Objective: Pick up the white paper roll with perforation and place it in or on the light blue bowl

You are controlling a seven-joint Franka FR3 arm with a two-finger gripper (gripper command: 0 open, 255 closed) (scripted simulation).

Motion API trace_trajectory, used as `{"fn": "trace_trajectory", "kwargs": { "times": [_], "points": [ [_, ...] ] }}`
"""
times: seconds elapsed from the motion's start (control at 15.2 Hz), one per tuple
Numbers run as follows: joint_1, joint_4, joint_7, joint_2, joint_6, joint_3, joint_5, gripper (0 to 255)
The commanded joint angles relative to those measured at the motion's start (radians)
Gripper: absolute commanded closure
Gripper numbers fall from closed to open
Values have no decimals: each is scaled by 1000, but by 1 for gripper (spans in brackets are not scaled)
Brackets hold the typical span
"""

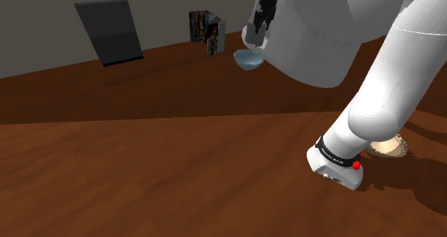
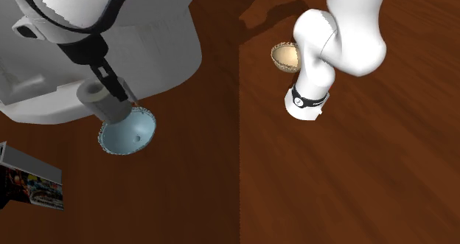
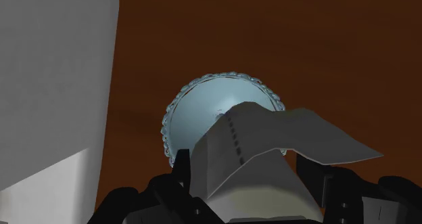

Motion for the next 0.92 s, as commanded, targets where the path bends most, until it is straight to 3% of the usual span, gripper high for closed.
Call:
{"fn": "trace_trajectory", "kwargs": {
  "times": [0.0, 0.86],
  "points": [
    [-26, 118, -31, 90, -38, 0, 43, 255],
    [-37, 39, -53, 154, 98, 14, 78, 255]
  ]
}}
